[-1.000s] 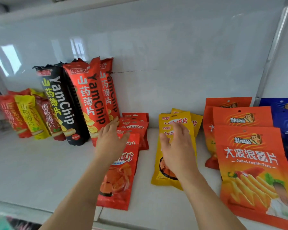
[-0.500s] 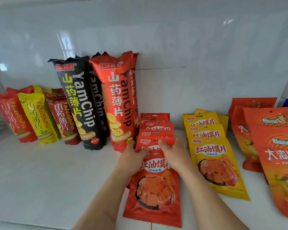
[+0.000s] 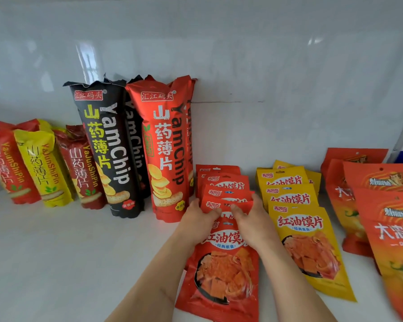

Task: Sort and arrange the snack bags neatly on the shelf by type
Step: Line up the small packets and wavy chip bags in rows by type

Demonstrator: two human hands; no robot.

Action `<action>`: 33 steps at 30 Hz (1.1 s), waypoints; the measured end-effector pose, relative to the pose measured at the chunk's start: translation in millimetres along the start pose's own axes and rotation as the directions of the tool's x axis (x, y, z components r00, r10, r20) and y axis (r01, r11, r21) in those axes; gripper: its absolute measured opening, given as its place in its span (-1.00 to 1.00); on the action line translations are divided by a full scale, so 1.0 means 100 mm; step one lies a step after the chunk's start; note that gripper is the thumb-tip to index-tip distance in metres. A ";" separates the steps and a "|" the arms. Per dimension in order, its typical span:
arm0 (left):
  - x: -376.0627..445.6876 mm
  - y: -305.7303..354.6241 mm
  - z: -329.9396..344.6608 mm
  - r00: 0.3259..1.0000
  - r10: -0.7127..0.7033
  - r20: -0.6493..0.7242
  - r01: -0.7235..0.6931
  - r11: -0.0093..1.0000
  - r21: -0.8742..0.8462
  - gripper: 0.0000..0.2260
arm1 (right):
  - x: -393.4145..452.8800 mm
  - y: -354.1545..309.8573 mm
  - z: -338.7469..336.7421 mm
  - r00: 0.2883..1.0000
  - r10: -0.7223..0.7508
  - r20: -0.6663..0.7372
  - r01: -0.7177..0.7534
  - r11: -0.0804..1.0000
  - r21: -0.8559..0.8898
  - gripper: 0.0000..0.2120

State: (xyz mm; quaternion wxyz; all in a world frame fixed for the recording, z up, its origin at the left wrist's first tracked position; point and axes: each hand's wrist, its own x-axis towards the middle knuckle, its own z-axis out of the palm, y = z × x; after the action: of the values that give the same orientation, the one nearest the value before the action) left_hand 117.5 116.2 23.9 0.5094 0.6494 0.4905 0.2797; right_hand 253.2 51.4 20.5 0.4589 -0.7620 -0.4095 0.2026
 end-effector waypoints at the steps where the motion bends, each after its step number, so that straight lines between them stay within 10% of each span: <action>1: 0.03 0.01 0.00 1.000 -0.022 0.018 0.022 1.000 -0.010 -0.46 | 0.01 0.01 -0.01 1.000 0.003 -0.001 -0.003 1.000 0.008 -0.43; 7: 0.18 0.14 0.00 0.998 -0.070 -0.001 0.070 0.987 0.147 -0.05 | 0.10 0.13 -0.03 1.000 -0.024 0.005 0.024 0.997 0.073 -0.59; 33: 0.65 0.23 0.06 0.992 -0.128 0.012 0.128 0.979 -0.161 -0.44 | 0.21 -0.07 -0.06 0.995 -0.088 0.042 0.093 0.985 -0.145 -0.60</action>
State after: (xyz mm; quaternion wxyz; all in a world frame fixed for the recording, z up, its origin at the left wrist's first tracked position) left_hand 154.8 173.5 35.0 0.5779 0.5732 0.5065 0.2846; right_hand 266.9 67.0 30.7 0.4030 -0.7707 -0.4654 0.1642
